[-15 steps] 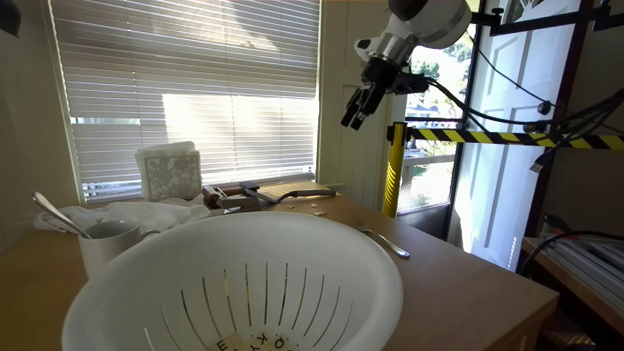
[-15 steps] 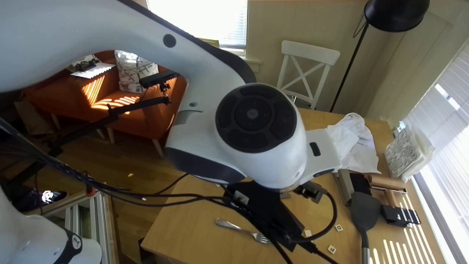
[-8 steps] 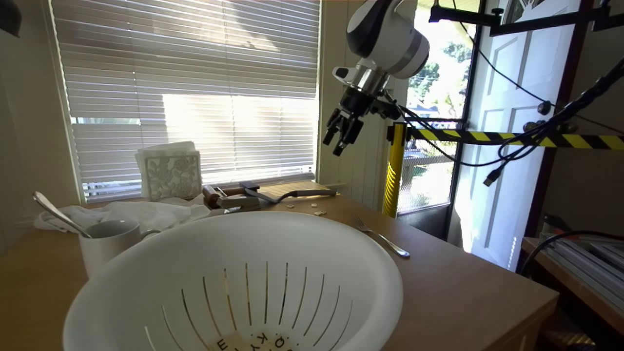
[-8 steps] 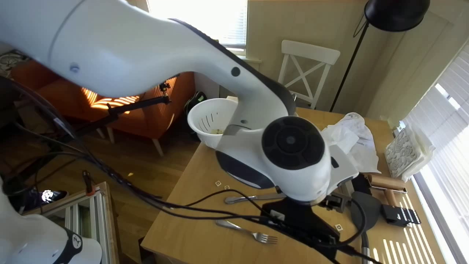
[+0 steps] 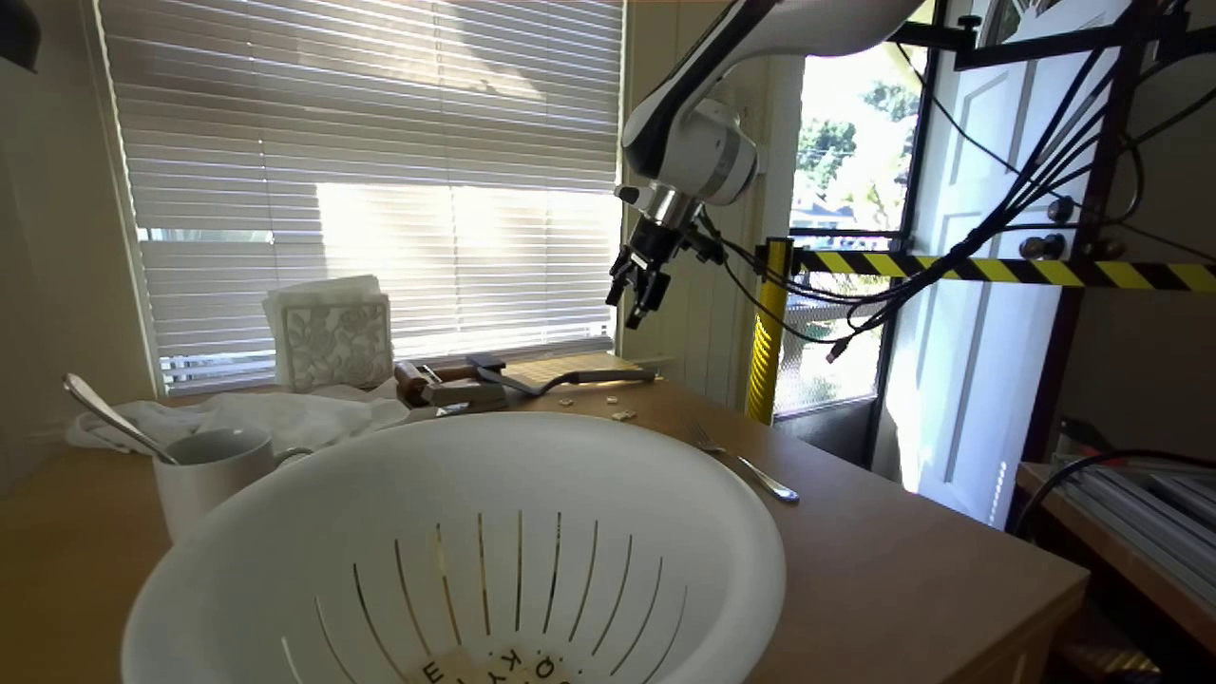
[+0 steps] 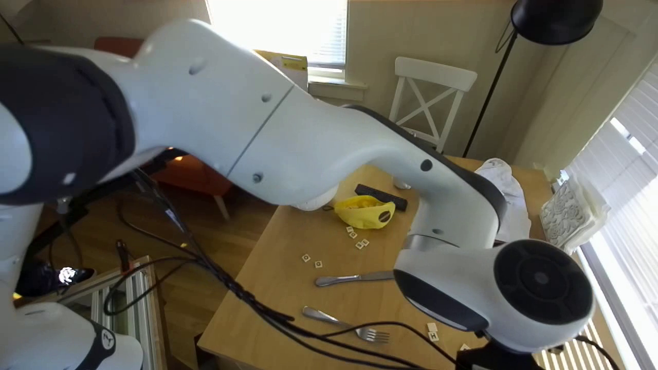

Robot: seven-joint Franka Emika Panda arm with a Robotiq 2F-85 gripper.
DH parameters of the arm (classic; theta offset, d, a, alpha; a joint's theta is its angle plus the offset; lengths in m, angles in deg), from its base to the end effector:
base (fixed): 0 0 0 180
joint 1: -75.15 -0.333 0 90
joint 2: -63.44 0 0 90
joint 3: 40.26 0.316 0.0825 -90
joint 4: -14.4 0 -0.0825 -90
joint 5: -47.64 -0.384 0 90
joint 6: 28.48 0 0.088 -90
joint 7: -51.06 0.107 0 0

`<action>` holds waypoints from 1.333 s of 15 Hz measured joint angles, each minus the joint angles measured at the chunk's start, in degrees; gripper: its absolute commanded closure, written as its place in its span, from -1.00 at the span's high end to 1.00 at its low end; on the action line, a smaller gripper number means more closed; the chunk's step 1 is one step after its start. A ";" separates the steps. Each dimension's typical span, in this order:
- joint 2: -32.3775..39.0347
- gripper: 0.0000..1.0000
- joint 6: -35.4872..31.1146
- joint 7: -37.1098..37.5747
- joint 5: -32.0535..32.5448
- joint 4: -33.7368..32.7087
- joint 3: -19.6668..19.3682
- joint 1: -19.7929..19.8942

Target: Use the spatula to move the contents on the table to the left

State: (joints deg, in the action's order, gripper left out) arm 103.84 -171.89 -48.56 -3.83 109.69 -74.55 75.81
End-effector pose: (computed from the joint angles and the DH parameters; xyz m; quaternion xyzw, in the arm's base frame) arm 0.6074 -0.3555 0.2778 0.9294 0.3087 0.1825 0.0877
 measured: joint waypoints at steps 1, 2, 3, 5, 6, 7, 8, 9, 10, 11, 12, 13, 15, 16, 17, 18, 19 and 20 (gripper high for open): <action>1.73 1.00 1.14 -0.57 0.00 -2.76 0.80 2.02; 2.90 1.00 1.45 -0.57 1.65 -5.37 3.36 5.11; 3.63 1.00 1.45 -0.36 4.28 -7.85 7.55 9.17; 5.23 1.00 1.93 0.11 9.16 -12.47 14.91 16.32; 6.25 1.00 3.01 0.35 11.40 -14.64 17.86 19.18; 7.28 1.00 4.10 1.16 13.49 -16.49 20.05 21.28; 8.29 1.00 4.71 1.93 14.84 -17.96 21.36 22.62; 9.12 1.00 4.81 2.34 15.37 -19.00 21.91 23.25; 9.65 1.00 4.81 2.56 15.64 -19.58 22.08 23.39; 9.96 1.00 4.81 2.68 15.71 -19.99 22.16 23.39; 10.09 1.00 4.82 2.76 15.73 -20.20 22.26 23.37; 10.12 1.00 4.82 2.83 15.75 -20.34 22.31 23.36; 10.12 1.00 4.86 2.89 15.76 -20.56 22.31 23.37; 10.13 1.00 4.87 2.90 15.77 -20.56 22.31 23.36; 10.13 1.00 4.86 2.90 15.74 -20.54 22.31 23.36; 10.15 1.00 4.86 2.94 15.74 -20.52 22.25 23.34; 10.19 1.00 4.86 3.44 16.77 -20.52 22.79 23.75; 10.27 1.00 4.85 4.26 18.37 -20.56 23.80 24.49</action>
State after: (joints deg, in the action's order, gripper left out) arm 114.11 -167.04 -44.30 14.54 89.13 -50.75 100.30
